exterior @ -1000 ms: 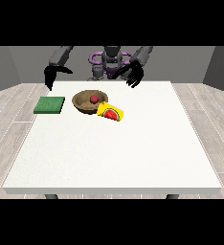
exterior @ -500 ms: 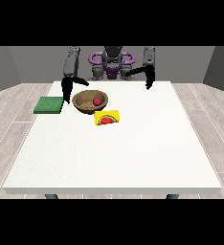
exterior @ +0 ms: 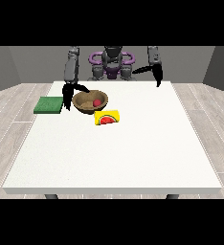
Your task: Pick the cup and pour the ball into the bowl, then pick the bowl and place it on the pad
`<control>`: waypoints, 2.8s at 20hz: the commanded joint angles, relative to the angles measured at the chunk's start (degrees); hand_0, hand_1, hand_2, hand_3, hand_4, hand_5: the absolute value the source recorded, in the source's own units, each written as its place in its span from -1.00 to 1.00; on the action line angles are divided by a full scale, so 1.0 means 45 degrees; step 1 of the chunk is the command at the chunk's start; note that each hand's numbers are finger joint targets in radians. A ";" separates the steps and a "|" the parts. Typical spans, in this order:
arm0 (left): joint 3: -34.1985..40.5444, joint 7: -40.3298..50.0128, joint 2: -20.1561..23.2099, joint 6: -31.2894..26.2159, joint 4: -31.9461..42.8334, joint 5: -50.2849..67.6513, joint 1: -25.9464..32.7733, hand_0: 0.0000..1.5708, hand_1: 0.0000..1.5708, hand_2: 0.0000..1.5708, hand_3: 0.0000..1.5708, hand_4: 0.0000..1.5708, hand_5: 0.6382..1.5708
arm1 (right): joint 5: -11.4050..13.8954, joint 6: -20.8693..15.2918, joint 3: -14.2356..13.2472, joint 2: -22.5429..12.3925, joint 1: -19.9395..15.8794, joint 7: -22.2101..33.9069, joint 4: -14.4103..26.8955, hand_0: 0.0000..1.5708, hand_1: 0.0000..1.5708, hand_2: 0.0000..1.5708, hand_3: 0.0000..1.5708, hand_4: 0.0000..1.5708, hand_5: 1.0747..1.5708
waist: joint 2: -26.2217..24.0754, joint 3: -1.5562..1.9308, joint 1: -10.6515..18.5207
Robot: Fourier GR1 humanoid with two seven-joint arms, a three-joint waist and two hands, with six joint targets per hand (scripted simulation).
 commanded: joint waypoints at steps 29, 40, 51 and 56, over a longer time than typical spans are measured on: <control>0.1857 -0.0394 0.1016 -0.1692 0.1641 0.1342 0.1700 -1.00 -1.00 -1.00 -1.00 0.27 0.66 | 0.4354 -0.4800 0.3176 -0.1924 -0.1801 0.7664 0.2039 1.00 1.00 1.00 0.09 0.05 0.97 | -0.3259 -0.0046 -0.1017; 0.2211 -0.0170 0.1536 -0.2093 0.0824 0.1451 0.1800 -1.00 -1.00 -1.00 -1.00 0.30 0.70 | 0.3343 -0.3213 0.1908 -0.3443 -0.1440 0.8204 0.0473 1.00 1.00 1.00 -0.14 0.00 1.00 | -0.2612 -0.0003 -0.1186; 0.5544 -0.0822 0.5003 -0.4868 0.1382 0.4205 0.1011 -1.00 -1.00 -1.00 -1.00 0.67 0.99 | 0.2494 -0.2299 0.0225 -0.5432 -0.0382 0.5483 0.0974 1.00 1.00 1.00 -1.00 0.10 1.00 | -0.0839 0.0001 -0.0444; 0.7045 -0.1709 0.6930 -0.6305 0.3173 0.5124 0.0059 -1.00 -1.00 -1.00 -1.00 0.61 1.00 | 0.2516 -0.2842 0.0123 -0.5265 -0.1285 0.5016 0.0626 1.00 1.00 1.00 -1.00 0.01 0.98 | 0.0826 -0.0010 -0.0533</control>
